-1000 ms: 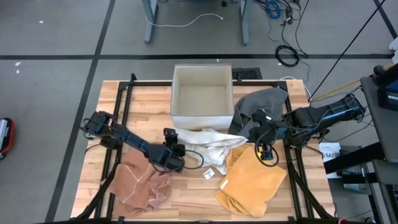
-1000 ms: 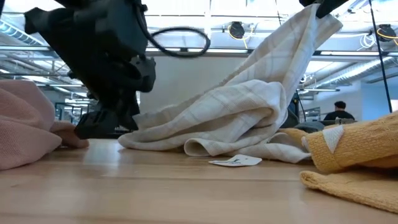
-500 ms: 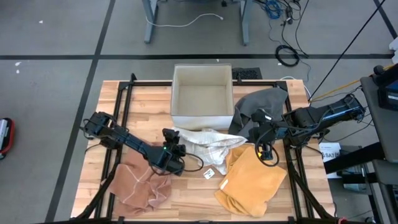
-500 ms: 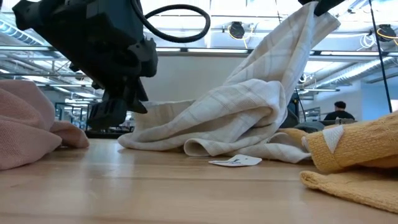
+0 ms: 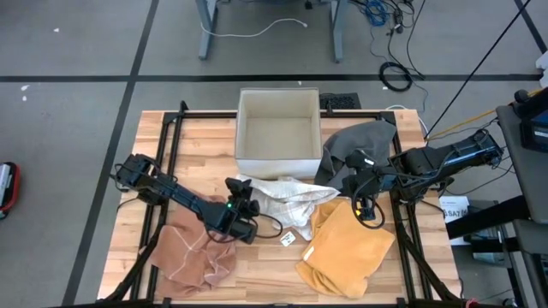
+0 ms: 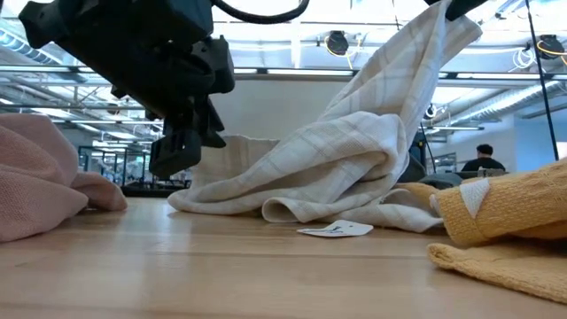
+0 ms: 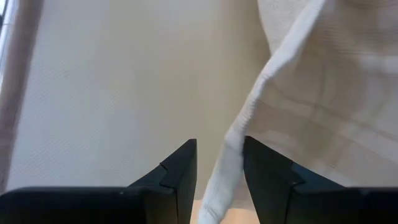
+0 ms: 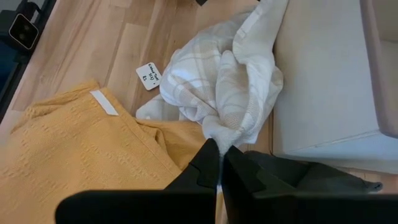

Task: Fold towel
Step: Fold the white patterned towel

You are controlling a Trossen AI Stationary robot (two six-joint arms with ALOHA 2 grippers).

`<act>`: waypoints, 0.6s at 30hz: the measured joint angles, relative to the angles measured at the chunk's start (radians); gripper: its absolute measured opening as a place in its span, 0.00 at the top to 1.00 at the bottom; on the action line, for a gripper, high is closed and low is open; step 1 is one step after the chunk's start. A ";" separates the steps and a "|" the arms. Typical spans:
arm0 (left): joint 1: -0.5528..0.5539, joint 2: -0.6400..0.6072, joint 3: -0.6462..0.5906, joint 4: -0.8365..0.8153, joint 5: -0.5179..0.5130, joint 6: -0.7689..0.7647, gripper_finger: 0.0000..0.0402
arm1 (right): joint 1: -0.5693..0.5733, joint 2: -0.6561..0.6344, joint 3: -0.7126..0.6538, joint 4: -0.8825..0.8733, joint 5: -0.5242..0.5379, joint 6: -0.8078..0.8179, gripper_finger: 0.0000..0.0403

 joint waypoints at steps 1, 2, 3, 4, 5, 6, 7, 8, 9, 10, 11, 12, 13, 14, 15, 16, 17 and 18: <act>-0.001 0.000 0.000 -0.001 0.000 0.001 0.67 | 0.000 0.000 0.000 0.000 0.000 0.000 1.00; -0.001 0.000 0.000 -0.004 0.000 0.001 0.67 | 0.000 0.000 0.000 0.000 0.000 0.000 1.00; 0.000 0.000 0.000 -0.011 0.000 0.001 0.67 | 0.000 0.000 0.000 0.000 0.000 0.000 1.00; 0.000 0.000 0.000 -0.022 -0.001 0.001 0.67 | 0.000 0.000 0.000 0.000 0.000 0.000 1.00; 0.000 0.000 0.000 -0.034 -0.002 0.001 0.67 | 0.000 0.000 0.000 0.000 0.000 0.000 1.00; 0.001 0.000 0.000 -0.047 -0.002 0.000 0.68 | 0.000 0.000 0.000 0.000 0.000 0.000 1.00; 0.005 0.000 0.000 -0.058 -0.002 -0.003 0.70 | 0.000 0.000 0.000 -0.001 0.000 0.000 1.00; 0.007 0.000 0.000 -0.067 -0.001 -0.007 0.71 | 0.000 0.000 0.000 0.000 0.000 0.000 1.00; 0.011 0.000 0.000 -0.076 0.007 -0.015 0.73 | 0.000 0.000 0.000 -0.001 0.000 0.000 1.00; 0.016 0.000 0.000 -0.084 0.018 -0.027 0.75 | 0.000 0.000 0.000 -0.001 0.000 0.000 1.00; 0.024 0.000 0.000 -0.092 0.034 -0.036 0.77 | 0.000 0.000 0.000 -0.001 0.000 0.000 1.00; 0.032 0.000 0.000 -0.101 0.053 -0.047 0.79 | 0.000 0.000 0.000 -0.001 0.000 0.000 1.00; 0.041 0.000 0.000 -0.107 0.075 -0.057 0.81 | 0.000 0.000 0.000 -0.001 0.000 0.000 1.00; 0.050 0.000 0.000 -0.115 0.096 -0.065 0.82 | 0.000 0.000 0.000 -0.001 0.000 0.000 1.00; 0.059 0.000 0.000 -0.123 0.109 -0.073 0.84 | 0.000 0.000 0.000 -0.001 0.000 0.000 1.00; 0.067 0.000 0.000 -0.128 0.116 -0.076 0.85 | 0.000 0.000 0.000 -0.001 0.000 0.000 1.00; 0.073 0.000 0.000 -0.136 0.118 -0.075 0.87 | 0.000 0.000 0.000 -0.001 0.000 0.000 1.00; 0.078 0.000 0.000 -0.145 0.118 -0.070 0.89 | 0.000 0.000 0.000 -0.002 0.000 0.000 1.00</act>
